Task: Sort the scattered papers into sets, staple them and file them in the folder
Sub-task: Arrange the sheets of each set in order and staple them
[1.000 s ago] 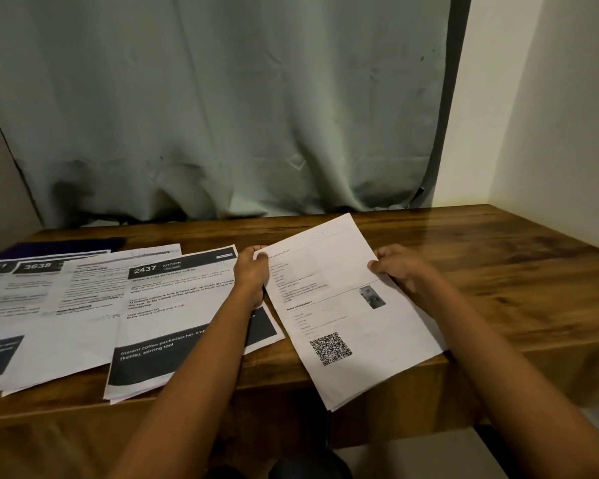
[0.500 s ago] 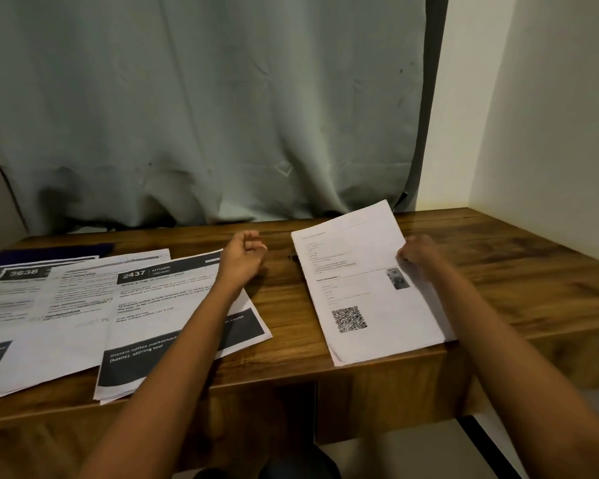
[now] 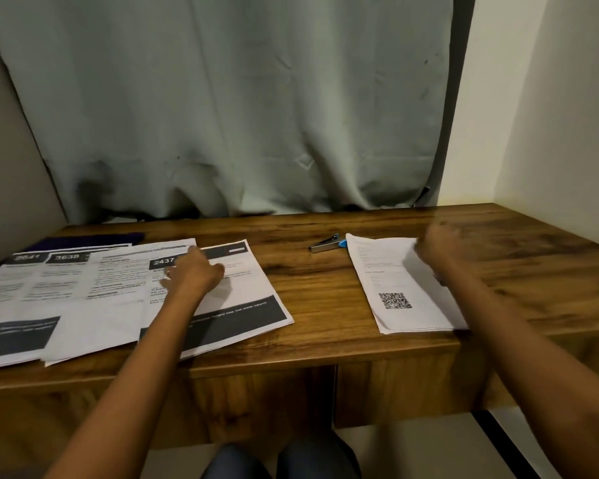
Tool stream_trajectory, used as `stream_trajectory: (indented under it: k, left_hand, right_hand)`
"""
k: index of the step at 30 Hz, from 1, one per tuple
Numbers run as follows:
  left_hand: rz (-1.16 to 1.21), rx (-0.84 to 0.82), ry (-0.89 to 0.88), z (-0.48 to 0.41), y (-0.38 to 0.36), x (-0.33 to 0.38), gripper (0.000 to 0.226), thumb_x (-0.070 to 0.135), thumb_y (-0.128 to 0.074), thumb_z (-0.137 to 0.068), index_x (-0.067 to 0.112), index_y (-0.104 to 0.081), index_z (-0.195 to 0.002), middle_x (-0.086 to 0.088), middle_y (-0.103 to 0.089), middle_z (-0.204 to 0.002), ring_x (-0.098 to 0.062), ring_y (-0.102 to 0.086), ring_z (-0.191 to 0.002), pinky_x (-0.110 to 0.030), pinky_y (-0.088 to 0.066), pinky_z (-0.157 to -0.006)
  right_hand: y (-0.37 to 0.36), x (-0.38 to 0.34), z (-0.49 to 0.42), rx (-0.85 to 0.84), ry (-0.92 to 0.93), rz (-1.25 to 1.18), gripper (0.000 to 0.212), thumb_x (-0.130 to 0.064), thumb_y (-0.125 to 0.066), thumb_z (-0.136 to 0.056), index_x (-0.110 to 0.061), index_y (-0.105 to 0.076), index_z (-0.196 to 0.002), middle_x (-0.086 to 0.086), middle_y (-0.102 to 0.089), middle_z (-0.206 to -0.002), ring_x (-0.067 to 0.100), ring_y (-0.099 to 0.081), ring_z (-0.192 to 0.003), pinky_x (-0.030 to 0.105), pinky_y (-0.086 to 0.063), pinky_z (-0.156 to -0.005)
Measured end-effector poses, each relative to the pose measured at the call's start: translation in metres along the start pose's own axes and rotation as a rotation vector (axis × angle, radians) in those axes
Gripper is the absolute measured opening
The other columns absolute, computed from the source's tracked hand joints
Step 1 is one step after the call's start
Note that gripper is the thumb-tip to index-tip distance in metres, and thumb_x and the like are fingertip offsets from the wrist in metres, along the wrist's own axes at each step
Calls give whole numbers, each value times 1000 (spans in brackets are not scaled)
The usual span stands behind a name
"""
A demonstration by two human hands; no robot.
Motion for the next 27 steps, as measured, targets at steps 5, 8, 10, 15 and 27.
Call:
stream_trajectory:
  k: [5,8,10,15,27]
  left_hand:
    - [-157,-76,240,10,16,-46,86,42,-64,-87,13,-14,-151,-22,-23,-154,-45,-19,-140,-60,-18,-112]
    - [-193,-138,267,17,12,-61,93,55,-59,-87,17,-7,-153,-19,-23,-154,-42,-21,-140,-54,-22,-111]
    - [-210,-170,265,20,6,-66,90,55,-57,-88,18,-7,-152,-18,-24,-154,-40,-21,-140,-50,-24,-110]
    - [-185,-152,250,22,5,-62,80,45,-58,-90,14,-15,-149,-18,-29,-151,-38,-26,-137,-46,-27,-108]
    - [27,-174,71,25,-9,-25,70,28,-60,-92,2,-22,-145,-18,-39,-146,-35,-39,-133,-41,-34,-106]
  right_hand:
    - [-44,-133,86,-455,219,-442,17,-11,-57,-93,-4,-64,-107,9,-64,-101,20,-58,-94,34,-49,-86]
    - [-83,-174,135,-679,164,-444,26,-24,-51,-97,-11,-52,-119,6,-62,-102,15,-59,-87,29,-53,-73]
    - [-99,-188,154,-720,105,-459,34,-22,-49,-97,-9,-45,-129,6,-59,-104,17,-60,-94,31,-54,-81]
    - [-107,-213,174,-788,123,-413,36,-13,-52,-96,0,-47,-129,8,-60,-97,19,-60,-84,25,-48,-65]
    - [-104,-182,145,-779,77,-281,36,-17,-59,-92,-6,-52,-126,14,-58,-127,24,-61,-97,32,-50,-78]
Point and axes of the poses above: each hand's wrist, its own z-axis away from the middle knuckle, its own y-axis out of the back of the hand, x = y × z, the point moved 10 cm from there along -z, towards the middle knuckle
